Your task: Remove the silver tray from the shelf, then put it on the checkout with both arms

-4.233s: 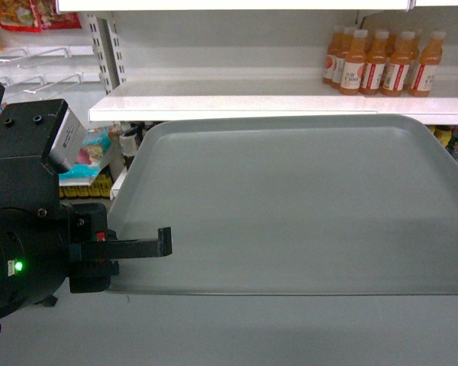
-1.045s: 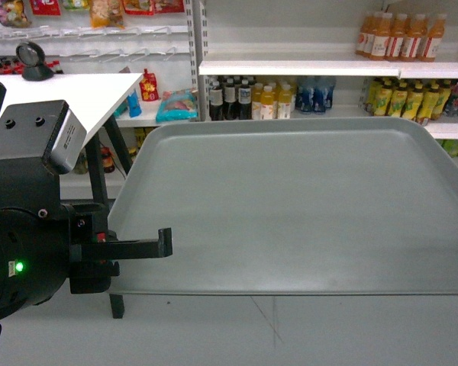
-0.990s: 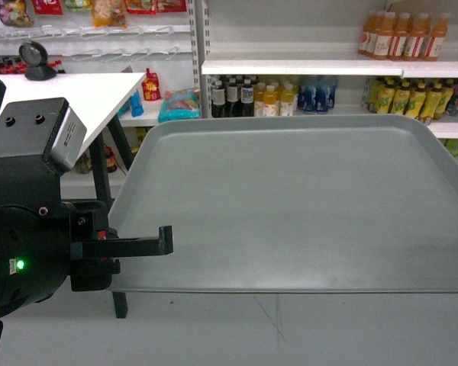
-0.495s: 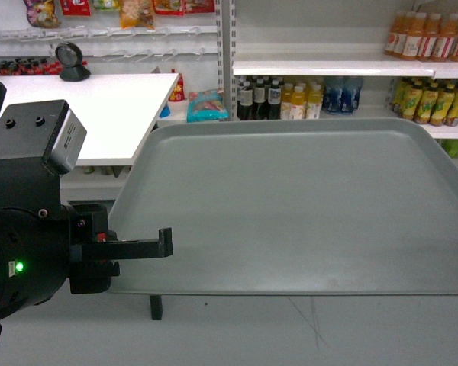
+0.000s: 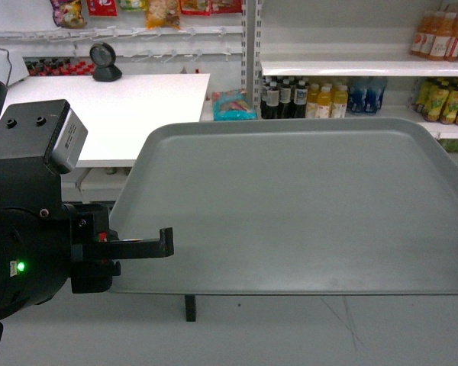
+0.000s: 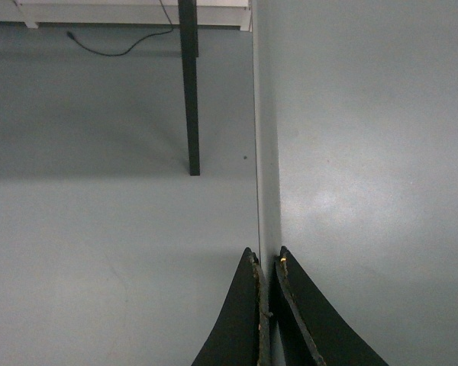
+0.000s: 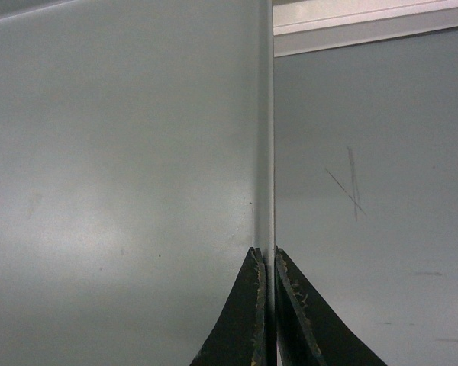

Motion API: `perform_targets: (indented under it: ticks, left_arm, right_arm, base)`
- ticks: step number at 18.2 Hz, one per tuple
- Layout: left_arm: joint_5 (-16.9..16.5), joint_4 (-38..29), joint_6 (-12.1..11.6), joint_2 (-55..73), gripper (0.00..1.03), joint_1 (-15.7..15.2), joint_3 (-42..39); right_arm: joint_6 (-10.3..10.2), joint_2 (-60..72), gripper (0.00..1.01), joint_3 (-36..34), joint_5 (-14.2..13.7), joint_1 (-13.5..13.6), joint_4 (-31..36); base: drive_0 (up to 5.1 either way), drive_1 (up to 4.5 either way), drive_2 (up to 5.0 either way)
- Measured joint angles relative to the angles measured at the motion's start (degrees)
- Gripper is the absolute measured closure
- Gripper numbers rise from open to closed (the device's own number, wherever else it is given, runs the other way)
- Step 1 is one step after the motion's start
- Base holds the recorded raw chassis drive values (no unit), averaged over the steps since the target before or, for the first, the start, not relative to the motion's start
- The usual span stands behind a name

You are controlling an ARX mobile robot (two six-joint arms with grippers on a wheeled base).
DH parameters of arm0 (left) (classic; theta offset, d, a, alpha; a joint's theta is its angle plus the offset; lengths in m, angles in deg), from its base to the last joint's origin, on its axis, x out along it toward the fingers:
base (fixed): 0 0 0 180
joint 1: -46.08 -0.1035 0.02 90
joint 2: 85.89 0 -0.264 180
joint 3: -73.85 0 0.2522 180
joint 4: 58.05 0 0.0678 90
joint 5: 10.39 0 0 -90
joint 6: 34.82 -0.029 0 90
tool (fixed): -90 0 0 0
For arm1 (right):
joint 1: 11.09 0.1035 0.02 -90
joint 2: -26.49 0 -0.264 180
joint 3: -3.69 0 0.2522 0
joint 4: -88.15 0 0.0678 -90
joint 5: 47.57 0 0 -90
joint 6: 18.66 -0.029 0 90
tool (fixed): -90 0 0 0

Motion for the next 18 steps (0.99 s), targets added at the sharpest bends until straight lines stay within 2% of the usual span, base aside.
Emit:
perform_targets:
  ticks: [18]
  left_arm:
    - [0.0,-0.1,0.0,0.0,1.0,0.0,0.0]
  right_arm:
    - [0.0,0.0,0.99,0.0,0.0,0.0,0.0]
  base:
    - [-5.0,2.44,2.4]
